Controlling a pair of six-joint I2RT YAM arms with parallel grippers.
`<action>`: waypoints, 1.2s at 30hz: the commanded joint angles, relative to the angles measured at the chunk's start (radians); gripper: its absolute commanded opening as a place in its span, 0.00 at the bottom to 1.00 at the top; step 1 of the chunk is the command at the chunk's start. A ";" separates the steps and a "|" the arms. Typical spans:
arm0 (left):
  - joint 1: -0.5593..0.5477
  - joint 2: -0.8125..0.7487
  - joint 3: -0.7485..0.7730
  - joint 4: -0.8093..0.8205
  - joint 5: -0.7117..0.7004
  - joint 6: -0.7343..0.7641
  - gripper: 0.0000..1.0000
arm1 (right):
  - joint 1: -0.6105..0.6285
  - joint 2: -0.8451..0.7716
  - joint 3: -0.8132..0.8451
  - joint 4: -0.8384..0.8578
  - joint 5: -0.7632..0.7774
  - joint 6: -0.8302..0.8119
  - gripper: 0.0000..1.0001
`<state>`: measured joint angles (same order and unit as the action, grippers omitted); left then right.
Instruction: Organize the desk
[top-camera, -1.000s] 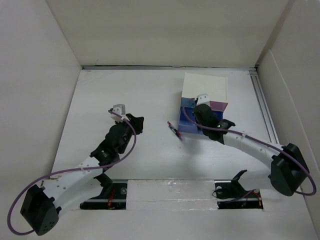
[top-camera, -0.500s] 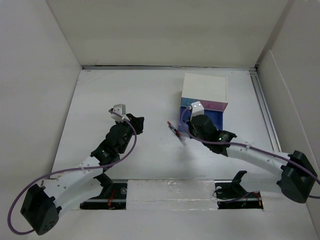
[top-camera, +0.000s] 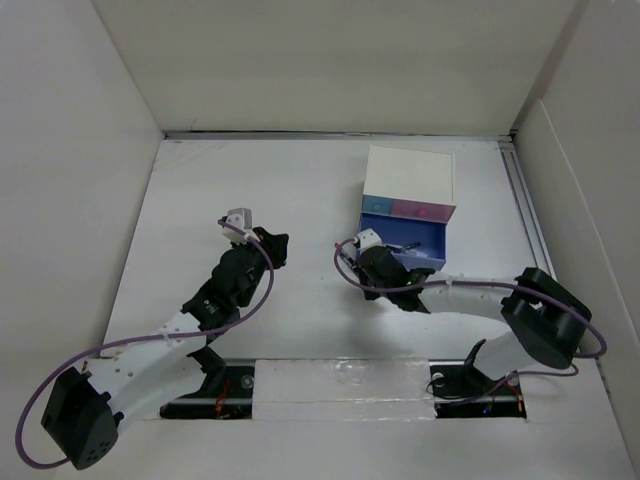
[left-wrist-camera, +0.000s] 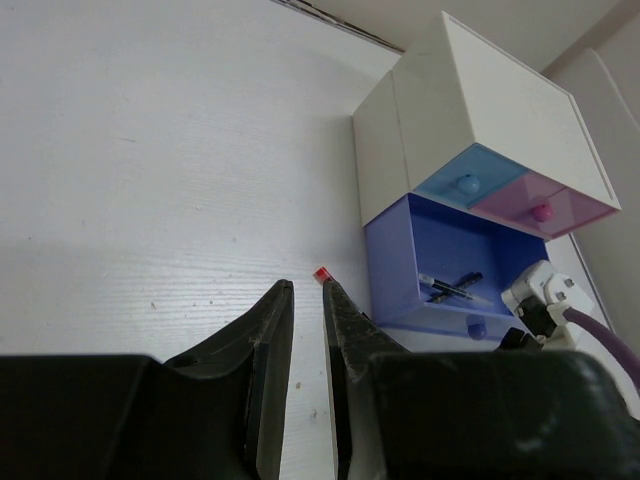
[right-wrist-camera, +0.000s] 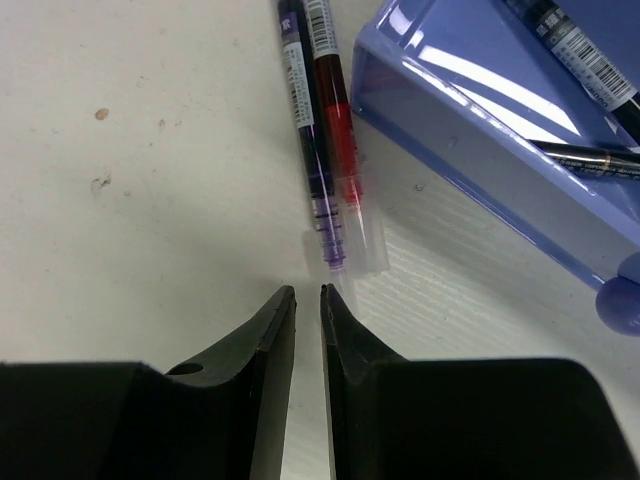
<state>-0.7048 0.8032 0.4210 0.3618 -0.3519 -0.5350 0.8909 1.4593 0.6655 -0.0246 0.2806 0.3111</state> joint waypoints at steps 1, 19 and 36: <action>0.002 -0.009 -0.002 0.039 -0.001 0.000 0.15 | 0.003 0.027 0.051 0.055 0.009 0.011 0.22; 0.002 -0.009 -0.002 0.040 0.001 0.001 0.15 | 0.003 0.068 0.074 0.028 0.086 -0.015 0.25; 0.002 -0.009 -0.001 0.042 0.001 0.000 0.15 | 0.003 0.139 0.072 0.068 0.037 -0.013 0.32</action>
<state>-0.7048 0.8032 0.4210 0.3622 -0.3515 -0.5346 0.8909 1.5871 0.7307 0.0307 0.3405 0.3027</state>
